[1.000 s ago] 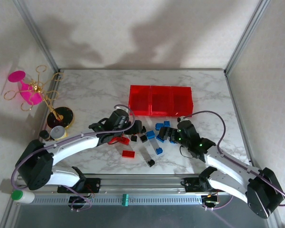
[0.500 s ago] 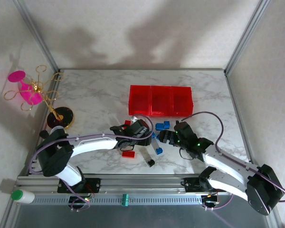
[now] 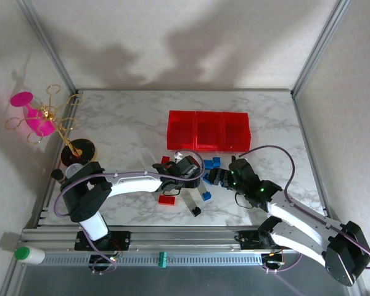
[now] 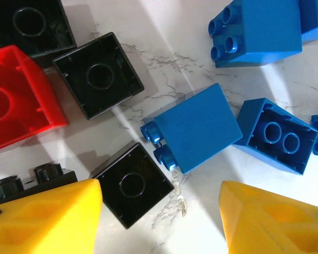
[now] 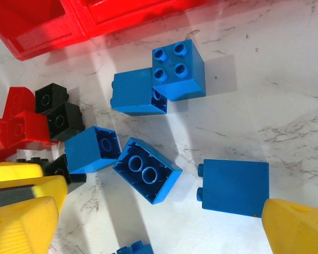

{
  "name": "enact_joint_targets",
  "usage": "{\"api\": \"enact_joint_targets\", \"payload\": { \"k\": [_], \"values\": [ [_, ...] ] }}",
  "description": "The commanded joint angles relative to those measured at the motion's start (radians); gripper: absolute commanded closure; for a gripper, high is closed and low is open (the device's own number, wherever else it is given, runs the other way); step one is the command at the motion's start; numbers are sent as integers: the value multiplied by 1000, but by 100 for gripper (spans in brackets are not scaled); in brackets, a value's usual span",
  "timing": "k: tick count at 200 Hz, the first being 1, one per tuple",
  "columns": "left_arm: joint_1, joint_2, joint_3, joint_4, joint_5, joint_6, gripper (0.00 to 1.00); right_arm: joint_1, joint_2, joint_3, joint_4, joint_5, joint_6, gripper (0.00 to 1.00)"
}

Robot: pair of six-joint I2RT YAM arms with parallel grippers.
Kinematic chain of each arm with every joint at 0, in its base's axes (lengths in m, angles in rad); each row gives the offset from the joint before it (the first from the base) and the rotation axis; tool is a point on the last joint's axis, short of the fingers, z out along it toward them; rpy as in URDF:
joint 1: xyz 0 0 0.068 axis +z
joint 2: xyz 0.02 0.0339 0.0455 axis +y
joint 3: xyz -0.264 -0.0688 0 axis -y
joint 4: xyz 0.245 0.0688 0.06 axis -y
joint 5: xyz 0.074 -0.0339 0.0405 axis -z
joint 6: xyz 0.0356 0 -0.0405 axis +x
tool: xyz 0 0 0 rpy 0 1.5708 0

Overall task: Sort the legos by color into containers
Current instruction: Pick up the lego from the center of the table.

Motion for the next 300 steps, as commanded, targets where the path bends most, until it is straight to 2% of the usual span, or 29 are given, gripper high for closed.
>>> {"api": "enact_joint_targets", "payload": {
  "k": [1, 42, 66, 97, 119, 153, 222, 300],
  "values": [
    [-11, 47, 42, -43, -55, -27, 42, 5, -15, 33, -30, 20, 9, 1],
    [-18, 74, 39, -94, -120, -44, 45, 3, -27, 31, -36, 28, 5, 1],
    [-47, 71, 53, -150, -189, -61, 46, 3, -27, 32, -36, 28, 6, 1],
    [-80, 65, 76, -189, -212, -77, 47, 3, -23, 36, -30, 35, 2, 1],
    [-100, 69, 99, -242, -268, -100, 47, 2, -18, 48, -39, 45, 0, 1],
    [-98, 118, 139, -211, -245, -84, 47, -5, -17, 44, -28, 52, -8, 1],
    [-96, 186, 173, -245, -356, -126, 47, -9, -46, 43, -56, 69, -15, 1],
    [-90, 193, 142, -221, -356, -133, 56, -11, -51, 49, -60, 73, -18, 1]
  ]
}}
